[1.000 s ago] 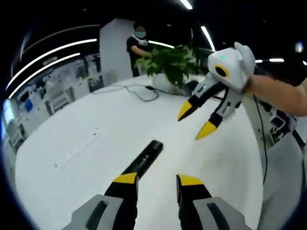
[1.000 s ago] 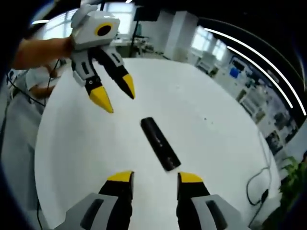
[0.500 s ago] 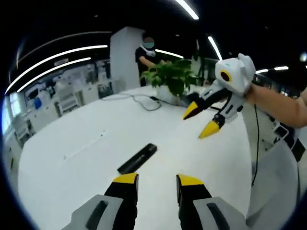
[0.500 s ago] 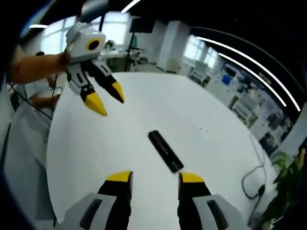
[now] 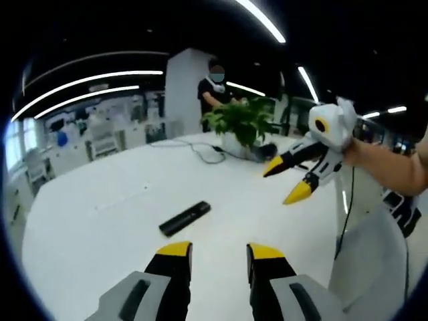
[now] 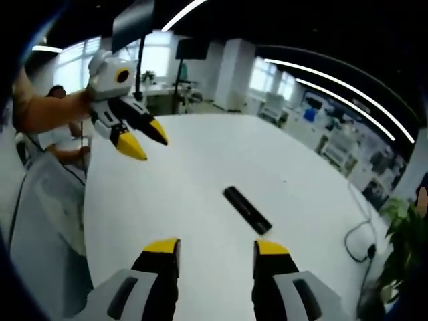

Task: Press the specified remote control buttons in sequence, fully releasing each button before pressing the next.

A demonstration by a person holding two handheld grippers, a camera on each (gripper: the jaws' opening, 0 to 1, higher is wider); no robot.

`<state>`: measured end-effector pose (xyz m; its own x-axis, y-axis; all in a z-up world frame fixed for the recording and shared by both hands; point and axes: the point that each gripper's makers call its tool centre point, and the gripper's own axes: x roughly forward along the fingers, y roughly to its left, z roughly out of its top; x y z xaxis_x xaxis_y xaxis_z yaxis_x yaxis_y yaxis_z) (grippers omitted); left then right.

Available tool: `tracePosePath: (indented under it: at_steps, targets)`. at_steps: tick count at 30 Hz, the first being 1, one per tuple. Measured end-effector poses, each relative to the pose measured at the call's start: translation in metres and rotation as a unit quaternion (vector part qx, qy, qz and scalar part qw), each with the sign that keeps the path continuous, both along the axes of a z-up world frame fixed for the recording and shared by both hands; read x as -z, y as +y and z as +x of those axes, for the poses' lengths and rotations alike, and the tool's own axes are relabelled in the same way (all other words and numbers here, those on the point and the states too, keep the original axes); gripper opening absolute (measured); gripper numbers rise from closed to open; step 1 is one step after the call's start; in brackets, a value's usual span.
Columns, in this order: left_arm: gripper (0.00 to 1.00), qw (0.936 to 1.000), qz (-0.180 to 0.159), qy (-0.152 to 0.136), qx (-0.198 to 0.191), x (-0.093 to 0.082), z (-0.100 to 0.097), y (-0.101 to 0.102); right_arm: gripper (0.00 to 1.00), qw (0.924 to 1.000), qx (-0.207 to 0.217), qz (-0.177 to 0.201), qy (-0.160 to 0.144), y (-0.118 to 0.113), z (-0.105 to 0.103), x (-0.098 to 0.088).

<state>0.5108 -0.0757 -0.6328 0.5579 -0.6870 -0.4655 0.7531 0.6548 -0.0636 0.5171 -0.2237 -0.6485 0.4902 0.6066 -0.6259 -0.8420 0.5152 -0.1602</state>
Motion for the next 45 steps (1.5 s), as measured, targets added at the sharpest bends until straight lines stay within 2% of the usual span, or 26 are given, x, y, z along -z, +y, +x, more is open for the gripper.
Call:
tracePosePath:
  at_steps: [5,14,23,25,27,31,36,41,45]
  targets:
    - [0.33,0.9994,-0.031,0.000,-0.012,-0.005,-0.021,0.003,0.41,0.9999,-0.001,0.015,-0.004,0.001,-0.017,-0.004]
    - [0.35,0.9988,-0.043,0.003,-0.023,0.001,-0.055,0.010,0.43,0.9987,0.001,0.048,-0.016,0.003,-0.039,-0.018]
    - [0.37,0.9975,-0.066,-0.012,-0.023,-0.013,-0.079,0.006,0.44,0.9958,0.007,0.088,-0.024,0.007,-0.058,-0.028]
    - [0.37,0.9971,-0.069,-0.023,-0.025,-0.016,-0.082,0.005,0.45,0.9943,0.013,0.103,-0.023,0.007,-0.062,-0.030]
    - [0.37,0.9957,-0.071,-0.048,-0.035,-0.021,-0.082,0.007,0.45,0.9931,0.022,0.114,-0.022,0.006,-0.066,-0.031]
    - [0.38,0.9943,-0.087,-0.045,-0.041,-0.024,-0.084,0.004,0.46,0.9909,0.033,0.129,-0.018,0.003,-0.072,-0.031]
    - [0.40,0.9944,-0.087,-0.045,-0.040,-0.022,-0.087,0.001,0.49,0.9876,0.050,0.148,-0.012,-0.001,-0.080,-0.027]
    - [0.41,0.9946,-0.087,-0.041,-0.038,-0.015,-0.091,-0.003,0.50,0.9845,0.063,0.164,-0.004,-0.002,-0.086,-0.019]
    - [0.47,0.9944,-0.091,-0.035,-0.041,-0.009,-0.095,-0.003,0.51,0.9815,0.075,0.176,0.003,-0.002,-0.090,-0.012]
